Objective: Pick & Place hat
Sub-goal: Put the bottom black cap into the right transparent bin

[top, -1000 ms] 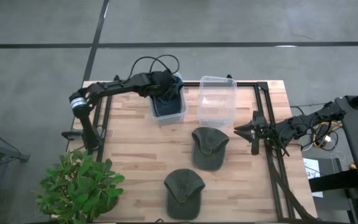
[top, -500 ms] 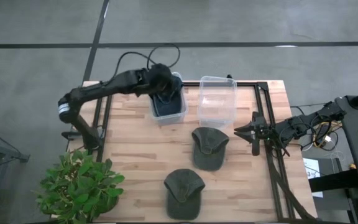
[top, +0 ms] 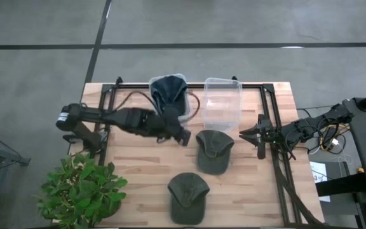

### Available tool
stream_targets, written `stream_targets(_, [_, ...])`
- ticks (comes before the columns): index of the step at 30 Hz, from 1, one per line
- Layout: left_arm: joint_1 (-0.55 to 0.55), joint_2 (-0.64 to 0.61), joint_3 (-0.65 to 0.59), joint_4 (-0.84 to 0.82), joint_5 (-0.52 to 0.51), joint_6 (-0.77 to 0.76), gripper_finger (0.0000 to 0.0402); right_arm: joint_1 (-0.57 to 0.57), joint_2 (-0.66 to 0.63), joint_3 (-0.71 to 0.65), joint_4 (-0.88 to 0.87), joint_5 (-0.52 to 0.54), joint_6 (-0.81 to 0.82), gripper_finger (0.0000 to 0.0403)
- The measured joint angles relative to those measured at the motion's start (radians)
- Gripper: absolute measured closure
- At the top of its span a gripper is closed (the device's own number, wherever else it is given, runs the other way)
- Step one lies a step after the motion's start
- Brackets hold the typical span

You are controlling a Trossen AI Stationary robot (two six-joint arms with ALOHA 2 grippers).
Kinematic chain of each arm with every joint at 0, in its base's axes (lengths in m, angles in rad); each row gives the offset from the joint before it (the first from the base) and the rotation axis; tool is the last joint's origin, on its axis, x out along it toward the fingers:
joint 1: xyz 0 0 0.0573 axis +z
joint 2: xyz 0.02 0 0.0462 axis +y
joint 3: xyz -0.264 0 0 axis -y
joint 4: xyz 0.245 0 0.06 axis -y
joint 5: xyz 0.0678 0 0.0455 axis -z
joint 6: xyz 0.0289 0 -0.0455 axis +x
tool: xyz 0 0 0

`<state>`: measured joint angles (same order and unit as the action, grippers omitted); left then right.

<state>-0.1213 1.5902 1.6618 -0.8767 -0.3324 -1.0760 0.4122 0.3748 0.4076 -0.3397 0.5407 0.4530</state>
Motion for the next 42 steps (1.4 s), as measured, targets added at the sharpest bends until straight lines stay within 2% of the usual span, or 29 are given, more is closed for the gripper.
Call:
stream_targets(13, [-0.195, 0.031, -0.134, 0.008, 0.002, -0.255, 0.0278, 0.000, 0.000, 0.000, 0.002, 0.000, 0.000, 0.0335])
stream_targets(24, [-0.315, 0.031, -0.271, 0.031, 0.002, -0.372, 0.0278, 0.000, 0.000, 0.000, 0.007, 0.001, 0.000, 0.0335])
stream_targets(32, [-0.388, 0.031, -0.332, 0.043, 0.014, -0.535, 0.0278, 0.000, 0.000, 0.000, 0.008, 0.001, 0.063, 0.0335])
stream_targets(37, [-0.415, 0.030, -0.348, 0.088, 0.089, -0.648, 0.0278, 0.000, 0.000, 0.000, 0.008, -0.039, 0.064, 0.0335])
stream_targets(42, [-0.442, 0.031, -0.350, 0.200, 0.097, -0.759, 0.0278, 0.000, 0.001, 0.000, 0.005, -0.041, 0.063, 0.0335])
